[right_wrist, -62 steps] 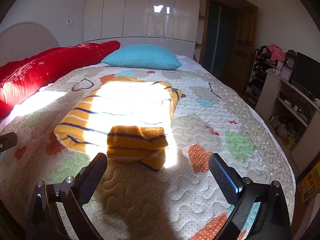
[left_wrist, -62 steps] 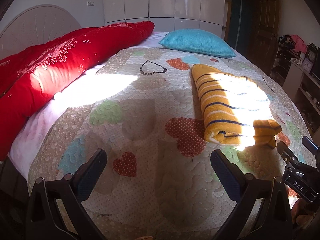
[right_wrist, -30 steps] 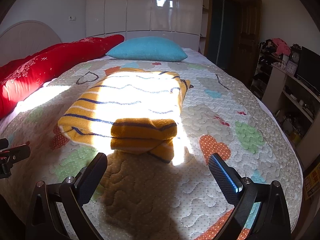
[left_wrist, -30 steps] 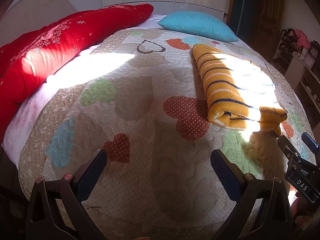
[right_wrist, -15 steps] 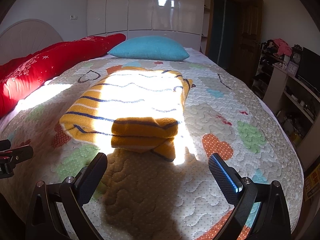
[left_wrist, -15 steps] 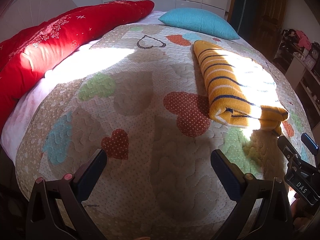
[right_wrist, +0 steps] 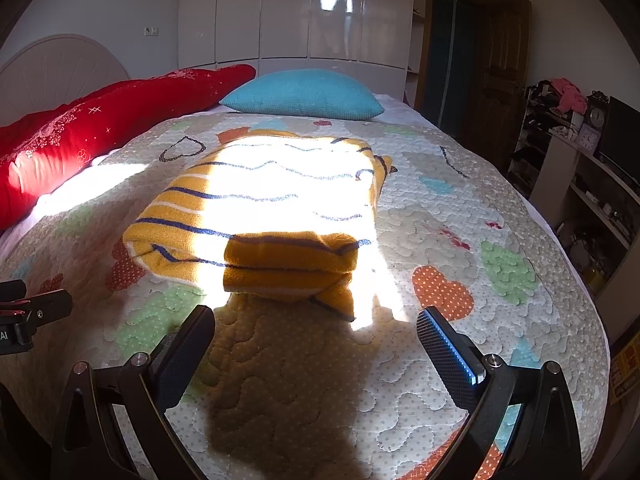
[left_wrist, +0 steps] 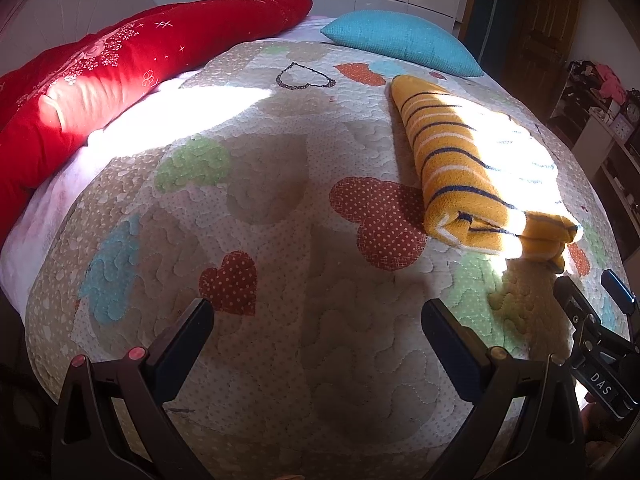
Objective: Fold small clothes
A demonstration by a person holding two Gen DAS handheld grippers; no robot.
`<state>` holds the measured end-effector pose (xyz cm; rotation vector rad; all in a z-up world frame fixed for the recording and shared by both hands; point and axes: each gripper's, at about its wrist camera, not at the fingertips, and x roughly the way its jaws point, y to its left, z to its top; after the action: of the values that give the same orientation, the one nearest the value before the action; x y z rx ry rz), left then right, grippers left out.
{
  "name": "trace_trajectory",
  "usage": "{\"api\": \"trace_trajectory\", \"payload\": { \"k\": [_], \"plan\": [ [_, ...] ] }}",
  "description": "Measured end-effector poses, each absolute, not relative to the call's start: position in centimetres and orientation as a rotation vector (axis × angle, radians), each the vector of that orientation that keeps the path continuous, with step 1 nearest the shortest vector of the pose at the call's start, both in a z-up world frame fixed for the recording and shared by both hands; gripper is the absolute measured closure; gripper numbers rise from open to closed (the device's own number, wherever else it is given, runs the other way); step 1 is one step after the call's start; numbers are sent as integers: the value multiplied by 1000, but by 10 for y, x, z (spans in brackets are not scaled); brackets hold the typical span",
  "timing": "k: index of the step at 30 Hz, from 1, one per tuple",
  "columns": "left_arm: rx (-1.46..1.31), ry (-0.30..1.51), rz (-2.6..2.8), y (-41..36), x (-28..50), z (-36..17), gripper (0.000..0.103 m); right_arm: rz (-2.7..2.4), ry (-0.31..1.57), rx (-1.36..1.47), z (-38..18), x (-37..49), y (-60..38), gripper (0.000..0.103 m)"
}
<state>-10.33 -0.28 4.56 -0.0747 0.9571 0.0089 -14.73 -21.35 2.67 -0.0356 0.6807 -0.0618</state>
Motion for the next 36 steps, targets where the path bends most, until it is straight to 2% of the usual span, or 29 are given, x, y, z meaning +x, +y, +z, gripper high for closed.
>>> {"api": "trace_trajectory", "payload": {
  "k": [36],
  "plan": [
    [-93, 986, 3, -1, -101, 37, 0, -38, 695, -44, 19, -145, -208, 0]
  ]
}}
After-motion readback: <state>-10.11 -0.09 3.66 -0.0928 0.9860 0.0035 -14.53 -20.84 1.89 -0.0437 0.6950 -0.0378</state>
